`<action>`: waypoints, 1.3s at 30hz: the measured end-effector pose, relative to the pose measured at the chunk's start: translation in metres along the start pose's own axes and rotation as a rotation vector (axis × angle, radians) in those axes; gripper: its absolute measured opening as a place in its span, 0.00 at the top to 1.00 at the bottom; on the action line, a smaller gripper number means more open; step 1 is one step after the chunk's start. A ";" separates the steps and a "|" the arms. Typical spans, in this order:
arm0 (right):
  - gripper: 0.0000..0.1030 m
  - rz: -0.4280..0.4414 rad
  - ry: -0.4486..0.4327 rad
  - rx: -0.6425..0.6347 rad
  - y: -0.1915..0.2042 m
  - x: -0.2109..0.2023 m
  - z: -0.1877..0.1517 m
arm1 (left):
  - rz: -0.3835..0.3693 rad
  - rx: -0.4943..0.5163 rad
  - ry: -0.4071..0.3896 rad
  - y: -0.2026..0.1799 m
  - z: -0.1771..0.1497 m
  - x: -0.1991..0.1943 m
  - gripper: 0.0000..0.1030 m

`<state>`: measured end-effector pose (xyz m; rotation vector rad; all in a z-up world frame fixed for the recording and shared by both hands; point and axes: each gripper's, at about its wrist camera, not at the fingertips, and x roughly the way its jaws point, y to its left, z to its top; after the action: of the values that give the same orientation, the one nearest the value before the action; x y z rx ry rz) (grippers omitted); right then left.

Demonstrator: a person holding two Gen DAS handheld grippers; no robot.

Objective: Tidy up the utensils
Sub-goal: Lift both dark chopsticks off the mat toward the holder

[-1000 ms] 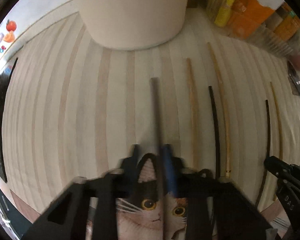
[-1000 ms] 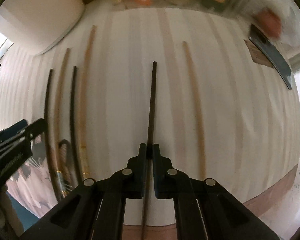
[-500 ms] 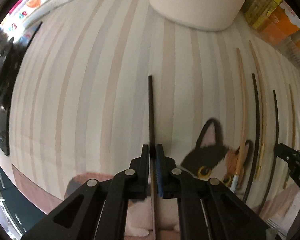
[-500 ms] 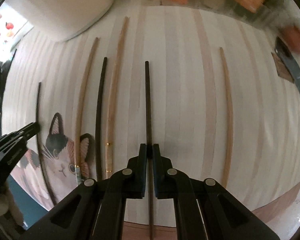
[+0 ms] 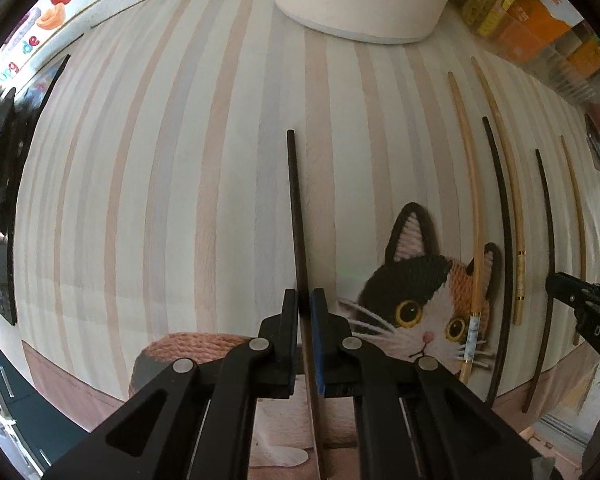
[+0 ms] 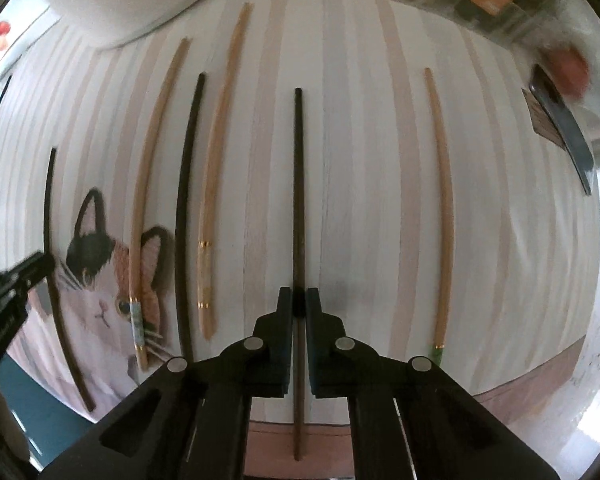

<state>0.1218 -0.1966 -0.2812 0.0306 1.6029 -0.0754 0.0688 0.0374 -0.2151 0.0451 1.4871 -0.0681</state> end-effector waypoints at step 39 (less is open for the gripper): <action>0.94 -0.059 0.016 0.041 0.033 0.009 0.013 | 0.029 0.065 -0.015 -0.010 0.007 0.001 0.97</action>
<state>0.1364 -0.1647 -0.2919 0.0156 1.6185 -0.1545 0.0748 0.0273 -0.2150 0.1188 1.4690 -0.0935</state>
